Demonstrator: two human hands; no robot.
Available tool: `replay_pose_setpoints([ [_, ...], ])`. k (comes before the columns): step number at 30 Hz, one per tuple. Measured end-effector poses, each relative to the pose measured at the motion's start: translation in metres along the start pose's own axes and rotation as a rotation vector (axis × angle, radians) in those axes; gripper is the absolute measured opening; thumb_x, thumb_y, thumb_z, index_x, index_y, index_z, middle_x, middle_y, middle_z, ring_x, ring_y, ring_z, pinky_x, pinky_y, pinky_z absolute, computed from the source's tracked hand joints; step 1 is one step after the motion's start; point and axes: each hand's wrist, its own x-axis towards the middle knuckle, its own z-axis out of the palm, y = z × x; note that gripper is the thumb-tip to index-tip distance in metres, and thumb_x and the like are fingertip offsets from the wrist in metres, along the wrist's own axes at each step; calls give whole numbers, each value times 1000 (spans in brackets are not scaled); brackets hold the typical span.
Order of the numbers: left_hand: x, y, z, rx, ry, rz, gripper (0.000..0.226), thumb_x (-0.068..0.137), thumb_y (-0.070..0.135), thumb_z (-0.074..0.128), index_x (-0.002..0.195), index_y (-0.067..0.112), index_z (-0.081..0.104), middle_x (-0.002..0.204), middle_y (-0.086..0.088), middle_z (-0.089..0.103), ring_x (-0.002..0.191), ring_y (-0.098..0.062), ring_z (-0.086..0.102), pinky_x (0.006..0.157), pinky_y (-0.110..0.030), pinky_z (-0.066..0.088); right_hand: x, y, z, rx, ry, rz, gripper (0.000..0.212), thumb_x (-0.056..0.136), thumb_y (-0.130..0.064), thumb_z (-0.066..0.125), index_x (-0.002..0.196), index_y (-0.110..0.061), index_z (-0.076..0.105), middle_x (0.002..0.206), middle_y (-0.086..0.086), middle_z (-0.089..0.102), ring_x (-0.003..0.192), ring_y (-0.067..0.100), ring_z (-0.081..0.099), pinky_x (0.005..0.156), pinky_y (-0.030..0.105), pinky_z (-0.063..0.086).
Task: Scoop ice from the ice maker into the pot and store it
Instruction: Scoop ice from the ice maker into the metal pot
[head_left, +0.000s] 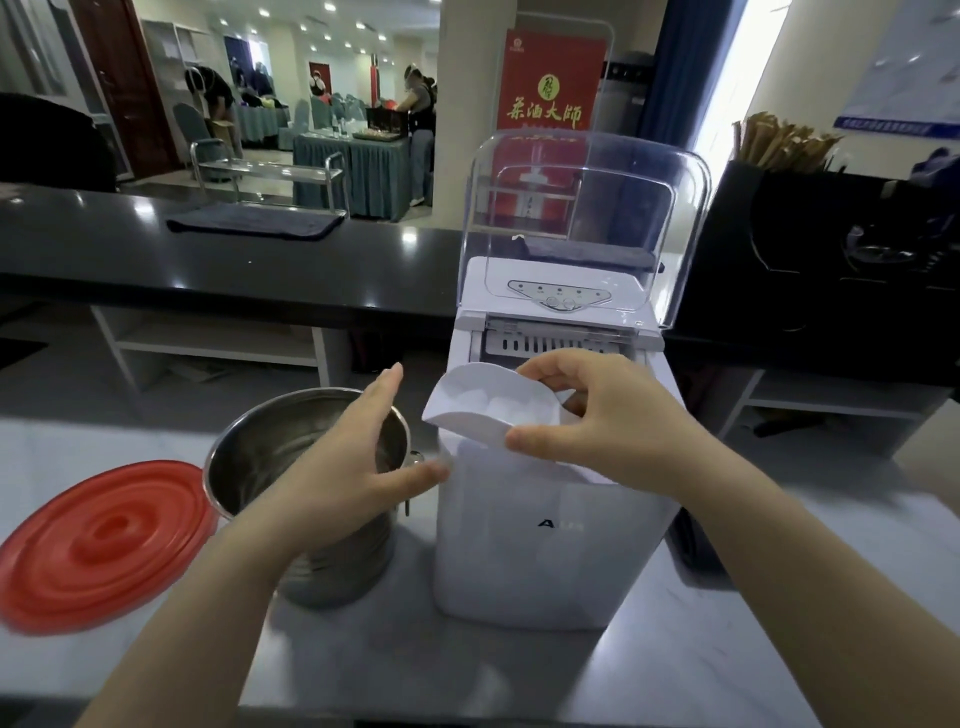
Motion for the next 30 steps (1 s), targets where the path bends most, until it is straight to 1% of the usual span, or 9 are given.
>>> replay_pose_setpoints([
  [2, -10, -9, -11, 26, 14, -10, 100, 74, 49, 66, 151, 28, 5, 156, 15, 10, 140, 0, 12, 108, -16, 13, -3, -15, 11, -19, 6, -21, 59, 67, -52, 76, 120, -31, 59, 109, -20, 61, 83, -5, 55, 79, 20, 47],
  [5, -25, -31, -27, 35, 26, -51, 95, 78, 39, 70, 150, 25, 10, 157, 10, 12, 142, -4, 14, 110, -18, 14, -3, -36, 35, -43, 7, -34, 64, 68, -54, 74, 125, -29, 58, 113, -18, 61, 86, -4, 54, 78, 17, 43],
  [7, -35, -48, -36, 51, 30, -79, 92, 79, 39, 70, 150, 27, 12, 158, 11, 9, 143, -3, 11, 111, -20, 13, 0, -50, 53, -68, -5, -38, 65, 71, -55, 73, 127, -28, 56, 116, -16, 61, 94, 1, 55, 78, 18, 44],
  [10, -48, -72, -45, 98, 23, -105, 91, 80, 43, 68, 151, 27, 12, 158, 11, 3, 143, -2, 8, 111, -20, 14, 3, -68, 77, -95, -39, -20, 60, 74, -53, 72, 127, -31, 53, 115, -14, 59, 94, 5, 55, 78, 23, 47],
  [14, -57, -97, -53, 144, 2, -134, 90, 82, 45, 66, 151, 28, 10, 159, 9, -1, 144, -5, 6, 113, -22, 14, 10, -83, 108, -168, -65, 1, 68, 77, -53, 69, 136, -29, 45, 126, -10, 56, 105, 12, 53, 86, 28, 48],
  [18, -60, -117, -54, 192, -22, -135, 87, 85, 45, 63, 151, 29, 9, 159, 8, -6, 145, -6, -3, 117, -26, 11, 18, -93, 128, -231, -107, 42, 67, 79, -52, 68, 136, -26, 45, 128, -8, 57, 107, 15, 55, 90, 29, 46],
  [23, -62, -133, -44, 336, -47, -76, 80, 87, 46, 59, 150, 30, 12, 158, 8, -11, 143, -8, -20, 118, -30, 2, 25, -95, 148, -571, -33, -17, 52, 84, -37, 66, 130, -25, 45, 130, -7, 54, 114, 21, 52, 94, 36, 39],
  [26, -65, -139, -40, 340, -38, -50, 79, 86, 47, 60, 149, 35, 14, 157, 11, -15, 141, -7, -23, 118, -30, 1, 29, -85, 159, -831, 97, -100, 60, 71, -19, 75, 126, -25, 51, 123, -6, 58, 104, 23, 57, 92, 40, 28],
  [30, -66, -142, -39, 315, -26, -35, 78, 86, 46, 60, 148, 37, 14, 157, 14, -15, 140, -5, -25, 116, -29, 2, 33, -80, 159, -912, 259, -148, 76, 45, -6, 84, 116, -20, 62, 108, -2, 65, 89, 25, 62, 92, 45, 22],
])
